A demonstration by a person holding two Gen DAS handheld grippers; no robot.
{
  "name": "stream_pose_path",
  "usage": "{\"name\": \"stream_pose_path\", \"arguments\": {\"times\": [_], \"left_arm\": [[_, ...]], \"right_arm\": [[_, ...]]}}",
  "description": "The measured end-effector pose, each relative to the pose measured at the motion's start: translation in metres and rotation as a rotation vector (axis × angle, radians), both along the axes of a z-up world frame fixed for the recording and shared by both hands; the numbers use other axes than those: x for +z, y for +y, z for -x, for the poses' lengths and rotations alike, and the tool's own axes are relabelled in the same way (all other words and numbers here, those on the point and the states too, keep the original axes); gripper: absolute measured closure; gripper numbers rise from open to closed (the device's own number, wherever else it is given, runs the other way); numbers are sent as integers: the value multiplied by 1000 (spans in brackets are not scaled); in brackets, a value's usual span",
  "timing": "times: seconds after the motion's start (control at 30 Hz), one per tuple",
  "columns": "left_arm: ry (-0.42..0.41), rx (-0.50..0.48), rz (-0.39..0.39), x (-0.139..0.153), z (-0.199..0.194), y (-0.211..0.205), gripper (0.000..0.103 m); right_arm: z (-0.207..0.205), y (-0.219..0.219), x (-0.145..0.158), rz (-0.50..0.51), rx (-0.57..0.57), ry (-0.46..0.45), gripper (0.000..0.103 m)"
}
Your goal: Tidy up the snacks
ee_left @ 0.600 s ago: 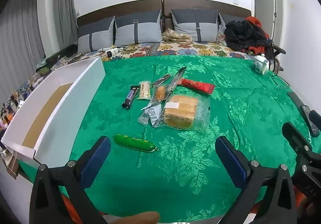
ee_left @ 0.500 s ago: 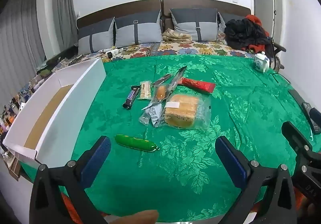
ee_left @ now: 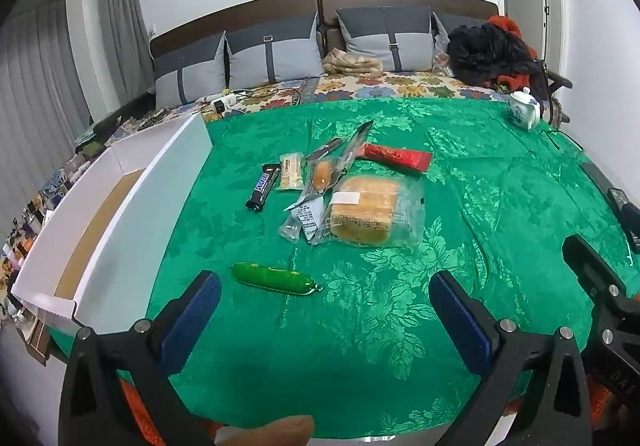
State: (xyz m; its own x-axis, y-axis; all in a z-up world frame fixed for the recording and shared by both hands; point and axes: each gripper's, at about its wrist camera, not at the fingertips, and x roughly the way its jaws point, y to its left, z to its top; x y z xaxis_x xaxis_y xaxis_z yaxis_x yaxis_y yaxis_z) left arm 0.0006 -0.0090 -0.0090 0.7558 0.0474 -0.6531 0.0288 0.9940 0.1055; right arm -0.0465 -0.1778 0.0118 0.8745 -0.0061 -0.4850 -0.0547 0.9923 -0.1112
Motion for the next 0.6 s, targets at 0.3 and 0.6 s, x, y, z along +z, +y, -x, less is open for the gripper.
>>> {"name": "stream_pose_path", "arguments": {"times": [0.3, 0.6], "left_arm": [[22, -5, 2, -4, -3, -1, 0], [33, -9, 7, -7, -4, 0, 0]], "right_arm": [[0, -1, -4, -2, 0, 1, 9], [0, -2, -4, -4, 0, 4, 9]]}}
